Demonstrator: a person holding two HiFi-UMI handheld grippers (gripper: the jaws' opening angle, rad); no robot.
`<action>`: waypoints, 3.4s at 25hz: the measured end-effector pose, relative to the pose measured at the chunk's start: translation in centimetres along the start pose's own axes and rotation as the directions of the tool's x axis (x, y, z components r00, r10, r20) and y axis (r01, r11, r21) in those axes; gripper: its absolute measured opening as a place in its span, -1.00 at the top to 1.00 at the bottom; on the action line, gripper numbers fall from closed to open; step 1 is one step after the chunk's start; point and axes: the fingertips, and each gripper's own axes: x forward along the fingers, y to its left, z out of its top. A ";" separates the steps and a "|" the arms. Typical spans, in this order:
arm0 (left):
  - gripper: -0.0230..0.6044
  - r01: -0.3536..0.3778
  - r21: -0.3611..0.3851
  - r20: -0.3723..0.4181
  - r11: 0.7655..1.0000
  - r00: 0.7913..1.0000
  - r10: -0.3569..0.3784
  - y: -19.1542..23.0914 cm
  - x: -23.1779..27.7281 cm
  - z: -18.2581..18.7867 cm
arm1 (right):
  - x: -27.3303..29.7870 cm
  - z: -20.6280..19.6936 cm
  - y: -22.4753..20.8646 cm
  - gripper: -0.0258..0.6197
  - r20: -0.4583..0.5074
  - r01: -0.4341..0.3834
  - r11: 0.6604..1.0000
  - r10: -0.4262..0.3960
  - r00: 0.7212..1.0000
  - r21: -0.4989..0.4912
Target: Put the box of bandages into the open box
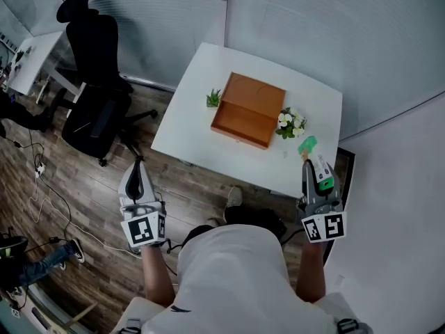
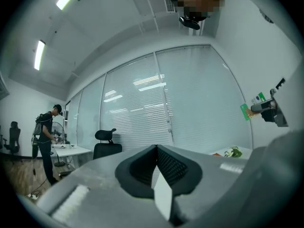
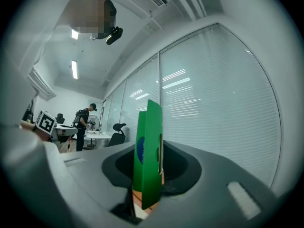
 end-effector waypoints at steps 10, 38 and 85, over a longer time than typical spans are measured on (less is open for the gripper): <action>0.91 -0.049 0.017 -0.008 0.999 0.999 0.050 -1.5 6.2 -0.4 | 6.3 -2.5 -5.3 0.64 -0.016 -0.045 0.999 0.046 0.999 0.022; 0.91 -0.010 0.053 -0.048 0.999 0.999 0.013 1.2 10.8 -3.0 | 17.5 -23.3 1.3 0.64 -0.531 -0.462 0.442 -0.039 0.846 -0.769; 0.91 0.026 0.016 -0.052 1.000 0.998 -0.025 -0.2 10.9 -4.0 | 11.9 -8.2 -4.7 0.82 -0.029 0.092 0.996 -0.092 0.995 -0.004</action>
